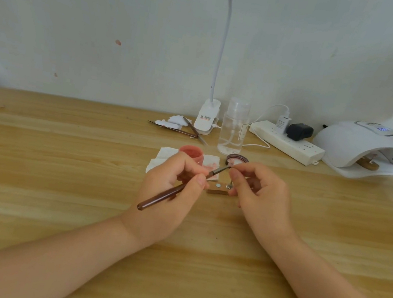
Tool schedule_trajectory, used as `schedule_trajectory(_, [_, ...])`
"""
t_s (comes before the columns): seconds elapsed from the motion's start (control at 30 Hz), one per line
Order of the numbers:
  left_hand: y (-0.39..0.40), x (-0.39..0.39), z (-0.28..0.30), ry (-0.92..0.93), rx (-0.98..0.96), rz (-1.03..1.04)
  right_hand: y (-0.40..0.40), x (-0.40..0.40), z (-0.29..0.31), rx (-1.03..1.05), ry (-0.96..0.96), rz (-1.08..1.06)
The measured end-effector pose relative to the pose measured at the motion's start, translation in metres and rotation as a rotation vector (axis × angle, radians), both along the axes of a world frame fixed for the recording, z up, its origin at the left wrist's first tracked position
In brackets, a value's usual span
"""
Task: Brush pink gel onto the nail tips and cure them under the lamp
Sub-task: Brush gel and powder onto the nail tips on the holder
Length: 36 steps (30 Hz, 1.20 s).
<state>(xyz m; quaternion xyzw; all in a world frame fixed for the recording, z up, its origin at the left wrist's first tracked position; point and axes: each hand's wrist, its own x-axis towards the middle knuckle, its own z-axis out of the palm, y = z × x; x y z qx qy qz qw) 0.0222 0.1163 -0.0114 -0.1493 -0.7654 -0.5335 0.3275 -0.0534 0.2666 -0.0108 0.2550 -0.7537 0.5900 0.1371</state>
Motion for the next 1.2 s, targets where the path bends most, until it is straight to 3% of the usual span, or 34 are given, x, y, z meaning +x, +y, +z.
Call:
schedule_trajectory(0.23, [0.0015, -0.0017, -0.0007, 0.007, 0.055, -0.006, -0.0013, 0.0000, -0.0015, -0.038, -0.036, 0.025])
schedule_trajectory(0.47, [-0.0016, -0.0030, -0.0022, 0.056, -0.041, 0.003, -0.0011, -0.0013, -0.0039, -0.034, -0.058, 0.037])
schedule_trajectory(0.7, [-0.0014, -0.0027, -0.0018, 0.016, 0.031, 0.017, -0.0014, -0.0017, -0.0033, -0.044, -0.068, 0.041])
schedule_trajectory(0.97, [-0.0021, -0.0004, 0.0002, 0.062, -0.041, 0.020, 0.0000, -0.0020, -0.0029, -0.038, -0.074, 0.039])
schedule_trajectory(1.1, [0.0002, -0.0014, 0.0003, 0.006, 0.049, 0.001, -0.0004, -0.0016, -0.0025, -0.041, -0.066, 0.027])
schedule_trajectory(1.2, [0.0014, -0.0014, 0.0016, -0.005, 0.007, -0.016, -0.0001, -0.0014, -0.0024, -0.033, -0.051, 0.025])
